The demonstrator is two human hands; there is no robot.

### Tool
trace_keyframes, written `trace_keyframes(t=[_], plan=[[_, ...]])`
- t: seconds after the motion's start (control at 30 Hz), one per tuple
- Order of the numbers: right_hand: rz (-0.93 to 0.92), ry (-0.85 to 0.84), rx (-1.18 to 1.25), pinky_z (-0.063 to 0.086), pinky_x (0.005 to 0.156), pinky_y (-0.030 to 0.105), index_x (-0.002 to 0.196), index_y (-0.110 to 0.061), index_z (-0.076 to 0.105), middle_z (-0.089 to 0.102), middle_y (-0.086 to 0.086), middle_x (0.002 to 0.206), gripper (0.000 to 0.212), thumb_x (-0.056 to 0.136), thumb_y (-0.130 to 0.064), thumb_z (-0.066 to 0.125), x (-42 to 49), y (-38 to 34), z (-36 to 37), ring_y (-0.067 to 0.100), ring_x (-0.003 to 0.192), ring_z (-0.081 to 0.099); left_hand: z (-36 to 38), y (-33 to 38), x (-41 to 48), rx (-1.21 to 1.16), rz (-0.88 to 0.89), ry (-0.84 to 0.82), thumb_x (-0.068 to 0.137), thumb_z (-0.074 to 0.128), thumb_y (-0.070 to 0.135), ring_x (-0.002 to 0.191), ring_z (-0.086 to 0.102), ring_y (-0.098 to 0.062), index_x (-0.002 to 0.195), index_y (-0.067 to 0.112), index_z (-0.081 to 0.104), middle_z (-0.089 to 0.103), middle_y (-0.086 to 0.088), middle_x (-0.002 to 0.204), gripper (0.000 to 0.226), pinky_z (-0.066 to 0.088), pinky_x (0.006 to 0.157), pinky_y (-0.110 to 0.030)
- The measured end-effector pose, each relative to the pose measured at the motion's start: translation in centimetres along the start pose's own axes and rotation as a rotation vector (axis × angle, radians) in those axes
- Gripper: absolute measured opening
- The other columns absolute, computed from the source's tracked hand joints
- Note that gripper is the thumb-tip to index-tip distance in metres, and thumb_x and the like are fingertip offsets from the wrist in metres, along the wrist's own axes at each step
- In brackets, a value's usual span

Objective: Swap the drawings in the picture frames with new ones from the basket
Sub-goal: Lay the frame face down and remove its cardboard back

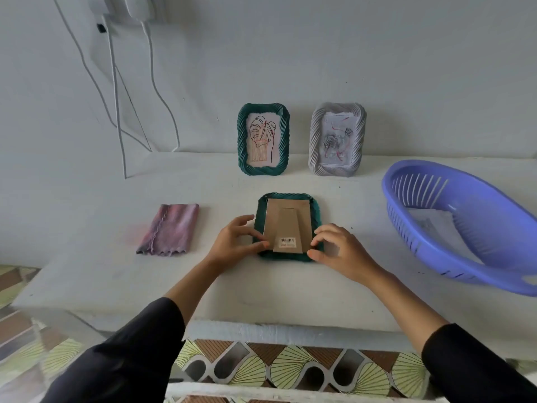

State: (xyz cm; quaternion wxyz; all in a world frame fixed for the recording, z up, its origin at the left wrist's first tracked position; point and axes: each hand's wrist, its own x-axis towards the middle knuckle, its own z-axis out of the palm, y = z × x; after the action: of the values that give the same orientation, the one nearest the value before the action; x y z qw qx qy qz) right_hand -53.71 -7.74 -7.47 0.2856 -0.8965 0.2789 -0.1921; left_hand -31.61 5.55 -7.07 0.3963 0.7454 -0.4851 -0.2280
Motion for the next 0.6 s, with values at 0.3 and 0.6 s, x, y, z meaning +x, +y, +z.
trace_keyframes(t=[0.3,0.6], plan=[[-0.019,-0.02,-0.053,0.039,0.097,0.036,0.096,-0.012,0.066,0.041,0.0,0.112,0.028,0.075,-0.028,0.075,-1.0,-0.4,0.9,0.022,0.106,0.047,-0.4,0.8,-1.2,0.142,0.053,-0.119,0.067,0.083,0.023,0.143,0.025,-0.02,0.063,0.075,0.053,0.034,0.002,0.151,0.059,0.022,0.114,-0.031],[-0.03,-0.025,-0.053,0.042,0.089,0.032,0.087,-0.012,0.069,0.043,-0.001,0.099,0.016,0.077,-0.023,0.073,-1.0,-0.6,1.1,0.017,0.095,0.048,-0.2,0.9,-1.5,0.094,-0.004,-0.137,0.068,0.082,0.022,0.147,0.013,-0.019,0.066,0.057,0.065,0.03,0.003,0.153,0.039,0.014,0.118,-0.036]])
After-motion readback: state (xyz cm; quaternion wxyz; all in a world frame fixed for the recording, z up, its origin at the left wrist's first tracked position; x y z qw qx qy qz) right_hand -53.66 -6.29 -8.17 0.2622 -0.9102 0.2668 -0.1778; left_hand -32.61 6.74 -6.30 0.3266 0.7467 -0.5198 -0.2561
